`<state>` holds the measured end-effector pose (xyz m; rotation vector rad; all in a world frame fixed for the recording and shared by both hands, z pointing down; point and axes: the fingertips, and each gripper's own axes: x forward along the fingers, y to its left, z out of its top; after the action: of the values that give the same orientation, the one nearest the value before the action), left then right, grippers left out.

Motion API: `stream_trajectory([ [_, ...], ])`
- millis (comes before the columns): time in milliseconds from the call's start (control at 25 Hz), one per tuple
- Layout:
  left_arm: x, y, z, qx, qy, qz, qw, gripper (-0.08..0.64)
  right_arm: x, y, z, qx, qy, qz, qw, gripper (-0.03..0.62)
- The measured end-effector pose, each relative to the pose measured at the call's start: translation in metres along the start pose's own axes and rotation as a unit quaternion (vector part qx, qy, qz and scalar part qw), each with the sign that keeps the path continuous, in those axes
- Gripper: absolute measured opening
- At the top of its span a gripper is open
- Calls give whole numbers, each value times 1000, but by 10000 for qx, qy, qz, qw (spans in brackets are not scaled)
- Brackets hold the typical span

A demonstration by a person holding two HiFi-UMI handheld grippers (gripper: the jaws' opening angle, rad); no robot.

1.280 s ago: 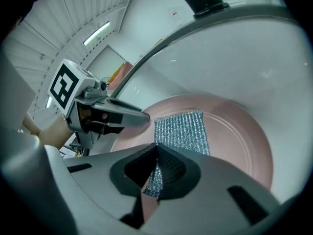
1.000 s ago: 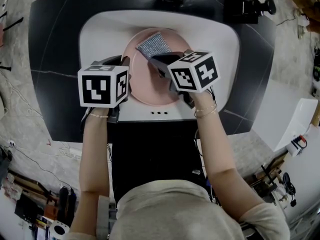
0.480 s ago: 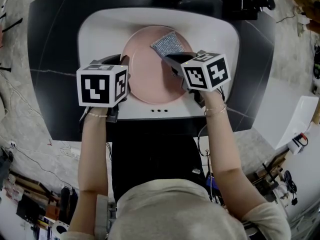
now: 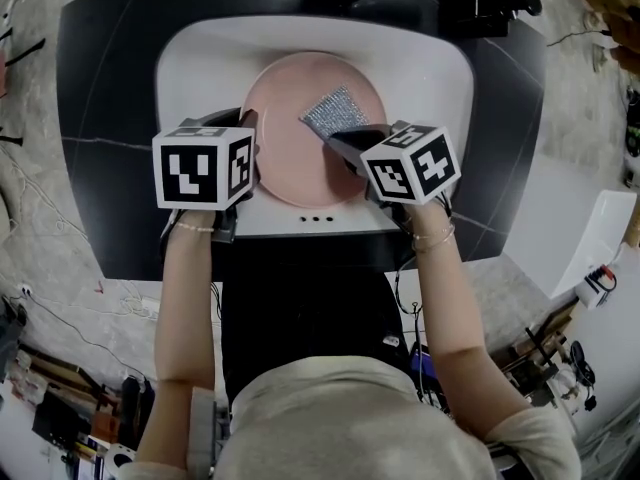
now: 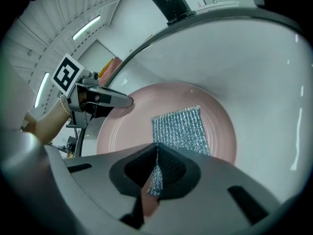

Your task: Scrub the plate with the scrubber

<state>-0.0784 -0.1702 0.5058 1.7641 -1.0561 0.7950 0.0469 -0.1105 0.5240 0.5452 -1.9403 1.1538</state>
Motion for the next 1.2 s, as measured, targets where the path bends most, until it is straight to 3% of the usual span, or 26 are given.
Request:
stream_trajectory([
  [360, -1, 2, 3, -27, -68, 75, 9999, 43, 7, 33, -5, -228, 103, 327, 9992, 21],
  [680, 0, 5, 1, 0, -35, 189, 9998, 43, 21, 53, 14, -272, -73, 668, 9974, 21],
  [1000, 0, 7, 0, -35, -16, 232, 9997, 43, 29, 44, 40, -127, -501, 525, 9973, 21],
  [1200, 0, 7, -1, -62, 8, 209, 9998, 43, 29, 24, 55, -94, -760, 198, 9969, 21],
])
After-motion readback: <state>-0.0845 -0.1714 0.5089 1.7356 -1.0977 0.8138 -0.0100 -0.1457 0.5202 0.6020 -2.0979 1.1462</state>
